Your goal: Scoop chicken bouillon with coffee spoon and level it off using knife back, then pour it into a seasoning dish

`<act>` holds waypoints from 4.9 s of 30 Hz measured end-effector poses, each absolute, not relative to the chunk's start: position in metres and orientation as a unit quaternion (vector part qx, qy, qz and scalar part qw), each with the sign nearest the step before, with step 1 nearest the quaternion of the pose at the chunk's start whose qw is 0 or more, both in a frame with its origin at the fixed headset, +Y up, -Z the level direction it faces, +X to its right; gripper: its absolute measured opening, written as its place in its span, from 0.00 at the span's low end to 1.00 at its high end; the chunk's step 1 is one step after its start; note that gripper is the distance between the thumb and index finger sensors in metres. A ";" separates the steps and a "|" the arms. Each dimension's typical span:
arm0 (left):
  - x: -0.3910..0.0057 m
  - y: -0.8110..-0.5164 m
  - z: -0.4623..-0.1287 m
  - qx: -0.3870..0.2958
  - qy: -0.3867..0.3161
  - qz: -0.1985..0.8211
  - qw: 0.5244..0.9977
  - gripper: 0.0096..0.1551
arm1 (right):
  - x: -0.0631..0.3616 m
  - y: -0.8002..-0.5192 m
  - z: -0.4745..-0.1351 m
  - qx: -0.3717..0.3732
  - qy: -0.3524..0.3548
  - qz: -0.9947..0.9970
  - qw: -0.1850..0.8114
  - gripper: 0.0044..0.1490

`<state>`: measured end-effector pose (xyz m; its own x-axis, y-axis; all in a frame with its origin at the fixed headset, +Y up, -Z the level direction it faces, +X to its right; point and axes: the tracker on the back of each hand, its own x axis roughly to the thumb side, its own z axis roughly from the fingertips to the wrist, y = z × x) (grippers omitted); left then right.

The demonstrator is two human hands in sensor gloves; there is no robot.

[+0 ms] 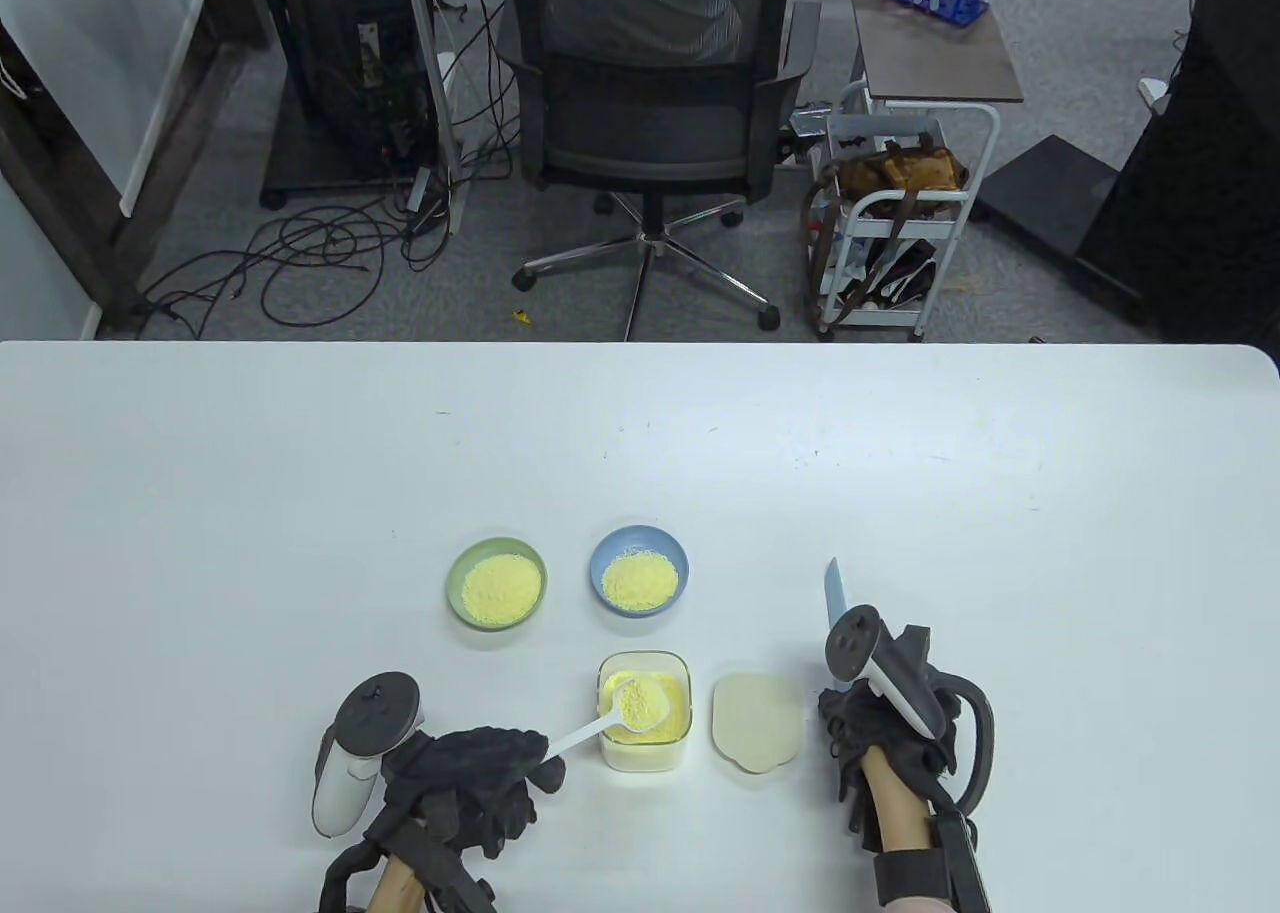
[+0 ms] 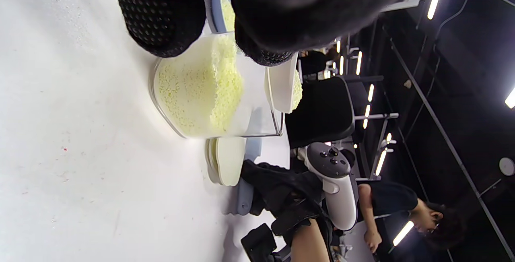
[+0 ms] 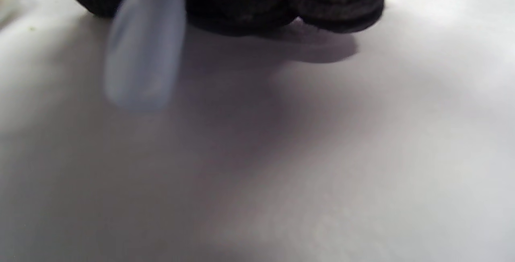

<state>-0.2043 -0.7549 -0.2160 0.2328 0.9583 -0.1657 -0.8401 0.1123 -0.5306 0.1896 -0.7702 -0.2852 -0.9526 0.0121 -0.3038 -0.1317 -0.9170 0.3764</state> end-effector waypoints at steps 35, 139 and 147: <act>-0.214 -0.753 -0.214 -0.253 -0.108 0.642 0.716 0.26 | 0.082 -0.697 -0.234 0.222 0.218 0.930 0.197 0.27; -0.261 -0.751 -0.234 0.119 0.112 0.403 0.901 0.25 | 0.203 -0.768 -0.231 0.078 0.035 0.974 0.209 0.54; -0.299 -0.748 -0.221 0.083 0.186 0.346 0.916 0.24 | 0.204 -0.769 -0.228 0.082 0.036 0.973 0.213 0.54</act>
<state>-0.2990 -0.7477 -0.2213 0.6907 0.6651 -0.2839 -0.6033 0.7464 0.2810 0.2043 -0.7686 -0.2285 -0.8953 0.4212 0.1450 -0.4095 -0.9063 0.1044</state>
